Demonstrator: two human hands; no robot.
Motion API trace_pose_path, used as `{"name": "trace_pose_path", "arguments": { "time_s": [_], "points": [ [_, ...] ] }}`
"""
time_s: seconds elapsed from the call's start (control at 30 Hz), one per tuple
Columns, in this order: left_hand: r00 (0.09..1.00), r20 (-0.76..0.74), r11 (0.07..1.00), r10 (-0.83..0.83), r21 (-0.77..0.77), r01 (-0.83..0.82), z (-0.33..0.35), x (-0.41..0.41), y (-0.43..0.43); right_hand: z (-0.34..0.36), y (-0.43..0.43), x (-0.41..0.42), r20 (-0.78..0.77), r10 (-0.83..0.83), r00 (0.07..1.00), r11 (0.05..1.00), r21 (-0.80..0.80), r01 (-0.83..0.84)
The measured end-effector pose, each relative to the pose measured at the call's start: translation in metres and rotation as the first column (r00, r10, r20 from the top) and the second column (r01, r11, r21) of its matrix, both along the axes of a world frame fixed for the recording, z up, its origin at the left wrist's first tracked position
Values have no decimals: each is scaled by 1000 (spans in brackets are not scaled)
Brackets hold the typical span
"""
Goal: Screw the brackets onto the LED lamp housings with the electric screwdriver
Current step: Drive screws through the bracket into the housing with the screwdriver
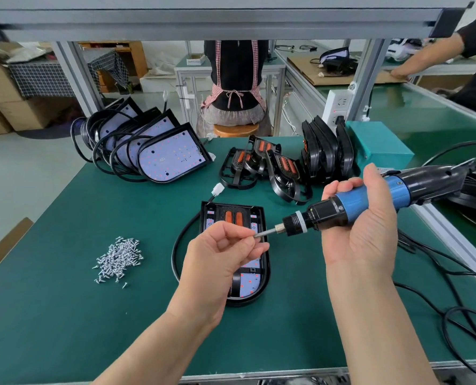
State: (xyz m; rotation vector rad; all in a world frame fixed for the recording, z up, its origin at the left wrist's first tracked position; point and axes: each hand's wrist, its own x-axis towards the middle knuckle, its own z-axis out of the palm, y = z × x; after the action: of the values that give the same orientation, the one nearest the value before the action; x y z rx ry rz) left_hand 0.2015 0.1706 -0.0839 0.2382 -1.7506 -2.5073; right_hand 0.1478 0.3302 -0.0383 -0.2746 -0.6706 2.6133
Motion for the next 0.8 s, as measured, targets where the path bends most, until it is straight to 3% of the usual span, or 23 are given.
{"name": "trace_pose_path", "arguments": {
  "time_s": [0.1,0.2,0.33,0.5,0.6,0.67,0.73,0.8],
  "points": [
    [989,-122,978,79,-184,-101,-3,1,4,-7,-4,3,36,-21,999,999,31,19],
    [976,-196,960,93,-241,-140,-7,1,3,-14,-9,5,49,-63,997,995,79,59],
    [972,-230,939,42,-324,-117,-16,3,3,-14,-12,1,33,-151,988,969,202,141],
    [966,-255,895,-26,-436,-91,-18,-2,0,-3,-11,-16,1,-151,989,962,228,147],
    [961,-275,783,8,-596,-177,-15,-9,-15,2,-9,-30,-29,-143,989,964,224,145],
    [947,-303,601,103,-740,-302,-14,-18,-30,7,-8,-41,-55,-149,987,958,239,158],
    [965,-193,506,177,-823,-258,-15,-28,-46,10,-9,-55,-77,-165,983,945,272,180],
    [983,34,551,178,-831,-71,-19,-39,-55,10,-13,-68,-97,-180,979,923,328,202]
  ]
}}
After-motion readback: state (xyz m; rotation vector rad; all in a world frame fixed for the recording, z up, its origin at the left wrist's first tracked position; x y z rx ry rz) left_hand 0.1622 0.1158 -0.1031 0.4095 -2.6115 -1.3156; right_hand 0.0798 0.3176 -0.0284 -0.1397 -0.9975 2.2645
